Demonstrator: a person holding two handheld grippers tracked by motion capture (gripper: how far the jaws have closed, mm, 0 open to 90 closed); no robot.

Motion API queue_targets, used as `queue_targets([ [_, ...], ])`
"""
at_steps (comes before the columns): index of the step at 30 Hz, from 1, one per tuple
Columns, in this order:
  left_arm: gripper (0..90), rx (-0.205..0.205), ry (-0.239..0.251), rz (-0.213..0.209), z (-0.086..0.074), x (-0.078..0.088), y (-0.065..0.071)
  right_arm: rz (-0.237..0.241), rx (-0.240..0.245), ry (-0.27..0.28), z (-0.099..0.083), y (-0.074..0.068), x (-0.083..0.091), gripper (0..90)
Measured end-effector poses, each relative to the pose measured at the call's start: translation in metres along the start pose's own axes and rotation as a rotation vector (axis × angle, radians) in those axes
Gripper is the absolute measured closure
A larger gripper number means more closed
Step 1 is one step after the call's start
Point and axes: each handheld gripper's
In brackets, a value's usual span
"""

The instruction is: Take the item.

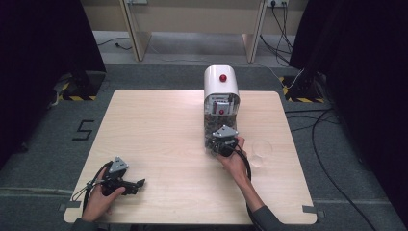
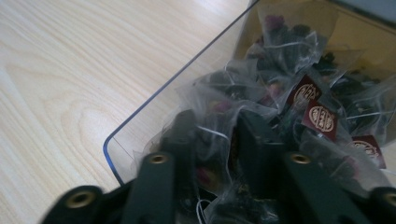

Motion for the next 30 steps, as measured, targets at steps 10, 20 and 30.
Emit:
queue_targets([
  [10, 0.0, 0.0, 0.0, 0.0, 0.0, 0.0, 0.0, 0.004, 0.013, 0.08, 0.011, 0.004, 0.026, 76.7],
  [20, 0.0, 0.0, 0.0, 0.0, 0.0, 0.0, 0.0, 0.013, -0.011, 0.138, 0.018, 0.007, 0.045, 76.5],
  [30, 0.0, -0.001, -0.001, 0.0, 0.0, 0.0, 0.0, -0.004, -0.02, 0.194, 0.026, 0.015, 0.07, 76.5],
])
Point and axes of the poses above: each handheld gripper's, and its own axes: x roughly backward along the jaws, z roughly out of its top, y roughly to its right, and after that the axes turned 14 degrees about x, right-handed
